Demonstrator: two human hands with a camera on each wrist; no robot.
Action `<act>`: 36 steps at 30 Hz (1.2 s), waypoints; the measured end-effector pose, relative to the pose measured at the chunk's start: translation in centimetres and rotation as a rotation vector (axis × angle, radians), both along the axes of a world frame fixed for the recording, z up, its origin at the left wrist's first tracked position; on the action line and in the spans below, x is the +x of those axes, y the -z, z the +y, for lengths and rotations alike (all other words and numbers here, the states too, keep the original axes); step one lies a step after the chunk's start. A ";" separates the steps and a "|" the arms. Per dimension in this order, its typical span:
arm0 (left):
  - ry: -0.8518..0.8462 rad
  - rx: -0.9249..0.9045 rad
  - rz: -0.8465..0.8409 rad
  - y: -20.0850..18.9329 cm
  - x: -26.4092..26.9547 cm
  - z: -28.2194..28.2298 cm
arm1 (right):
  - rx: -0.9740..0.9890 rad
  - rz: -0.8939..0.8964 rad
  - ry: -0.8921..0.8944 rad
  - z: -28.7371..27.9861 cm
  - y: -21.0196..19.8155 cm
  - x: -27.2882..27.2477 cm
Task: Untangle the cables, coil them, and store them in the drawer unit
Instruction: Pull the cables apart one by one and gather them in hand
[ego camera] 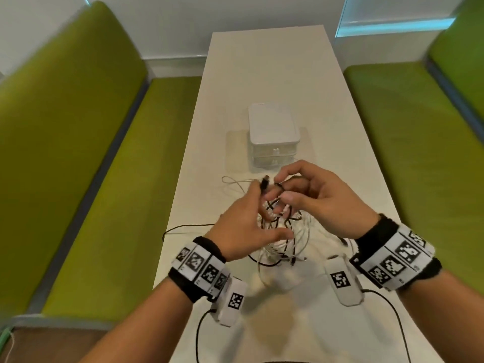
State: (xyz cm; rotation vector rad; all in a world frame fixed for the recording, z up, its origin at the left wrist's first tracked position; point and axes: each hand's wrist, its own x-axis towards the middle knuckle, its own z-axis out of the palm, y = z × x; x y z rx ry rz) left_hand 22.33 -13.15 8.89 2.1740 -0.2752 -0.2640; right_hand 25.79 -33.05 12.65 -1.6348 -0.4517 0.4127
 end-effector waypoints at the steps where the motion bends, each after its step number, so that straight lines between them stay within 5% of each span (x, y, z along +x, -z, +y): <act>1: 0.002 0.040 0.025 0.6 0.4 -0.5 | -0.049 -0.037 0.062 0.3 0.2 0.1; 5: -0.117 0.113 0.078 3.5 2.1 0.5 | -0.245 -0.143 0.363 -0.7 2.5 1.5; 9: -0.128 0.192 0.130 5.1 2.7 2.6 | -0.521 -0.113 0.448 -3.6 5.6 2.3; 18: -0.188 0.156 0.136 7.4 2.3 3.6 | -0.794 0.097 -0.088 -4.8 9.3 -1.2; 24: -0.200 0.135 0.144 7.3 2.2 3.8 | -0.866 -0.165 -0.150 -3.6 11.4 -3.3; 36: -0.136 0.130 0.130 6.9 2.0 4.1 | -1.058 -0.283 -0.207 -7.0 12.5 -1.4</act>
